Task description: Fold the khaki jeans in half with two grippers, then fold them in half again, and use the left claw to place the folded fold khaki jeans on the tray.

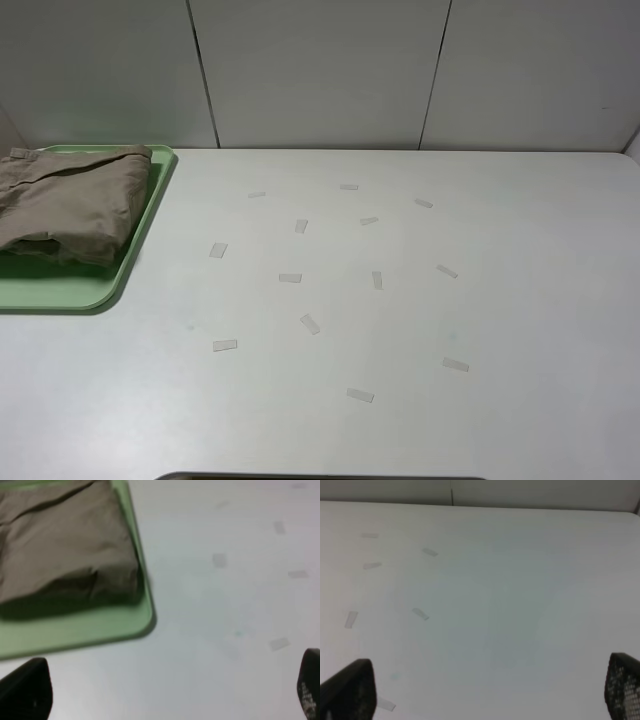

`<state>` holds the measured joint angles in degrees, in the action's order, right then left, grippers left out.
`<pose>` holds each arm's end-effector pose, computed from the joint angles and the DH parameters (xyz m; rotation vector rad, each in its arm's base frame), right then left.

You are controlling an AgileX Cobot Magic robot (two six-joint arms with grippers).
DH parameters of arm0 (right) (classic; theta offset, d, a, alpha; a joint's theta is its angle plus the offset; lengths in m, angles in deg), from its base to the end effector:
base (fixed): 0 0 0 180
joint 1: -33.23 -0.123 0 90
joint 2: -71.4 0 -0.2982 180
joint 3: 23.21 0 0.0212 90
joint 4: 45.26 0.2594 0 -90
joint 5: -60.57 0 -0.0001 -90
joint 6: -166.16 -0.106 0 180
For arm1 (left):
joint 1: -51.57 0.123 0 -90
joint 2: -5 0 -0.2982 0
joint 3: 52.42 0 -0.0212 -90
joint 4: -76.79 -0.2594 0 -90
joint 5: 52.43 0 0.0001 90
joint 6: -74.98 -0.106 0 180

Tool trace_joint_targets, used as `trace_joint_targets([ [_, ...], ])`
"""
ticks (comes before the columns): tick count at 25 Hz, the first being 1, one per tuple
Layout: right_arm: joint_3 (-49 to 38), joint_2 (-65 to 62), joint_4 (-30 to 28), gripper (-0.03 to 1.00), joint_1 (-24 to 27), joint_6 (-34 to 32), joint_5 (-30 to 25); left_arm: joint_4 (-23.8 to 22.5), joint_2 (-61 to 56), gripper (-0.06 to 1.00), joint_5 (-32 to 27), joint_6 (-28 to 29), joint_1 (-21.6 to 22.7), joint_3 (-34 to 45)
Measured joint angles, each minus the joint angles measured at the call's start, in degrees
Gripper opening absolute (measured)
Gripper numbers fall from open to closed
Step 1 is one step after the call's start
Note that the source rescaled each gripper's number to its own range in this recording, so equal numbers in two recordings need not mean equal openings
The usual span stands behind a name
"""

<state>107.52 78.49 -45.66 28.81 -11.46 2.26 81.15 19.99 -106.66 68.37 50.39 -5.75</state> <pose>0.0046 -0.0003 0.2768 -0.1186 1.9979 0.0145 0.0253 -0.0071 0.2958 0.1314 2.0162 -0.0305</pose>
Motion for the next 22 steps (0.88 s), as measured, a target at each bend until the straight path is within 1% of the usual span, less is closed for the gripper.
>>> trace_joint_targets([
  [1,0.00,0.00,0.00,1.00,0.00,0.00,0.00,-0.76,-1.13,0.98,-1.46,1.57,0.00,0.00],
  [5,0.00,0.00,0.00,1.00,0.00,0.00,0.00,-3.43,-4.88,0.98,-6.38,4.44,0.00,0.00],
  [9,0.00,0.00,0.00,1.00,0.00,0.00,0.04,-4.96,-7.73,0.98,-8.47,5.08,0.00,0.00],
  [15,0.00,0.00,-0.02,1.00,0.00,0.00,0.04,-5.40,-7.85,0.97,-9.54,5.19,0.00,1.60],
  [19,0.00,0.00,-0.02,1.00,0.00,0.00,0.04,-5.06,-7.85,0.97,-7.34,5.46,0.00,3.40],
  [22,0.00,0.00,-0.02,1.00,0.00,0.00,0.04,-5.49,-7.85,0.96,-6.84,6.22,0.00,3.42],
])
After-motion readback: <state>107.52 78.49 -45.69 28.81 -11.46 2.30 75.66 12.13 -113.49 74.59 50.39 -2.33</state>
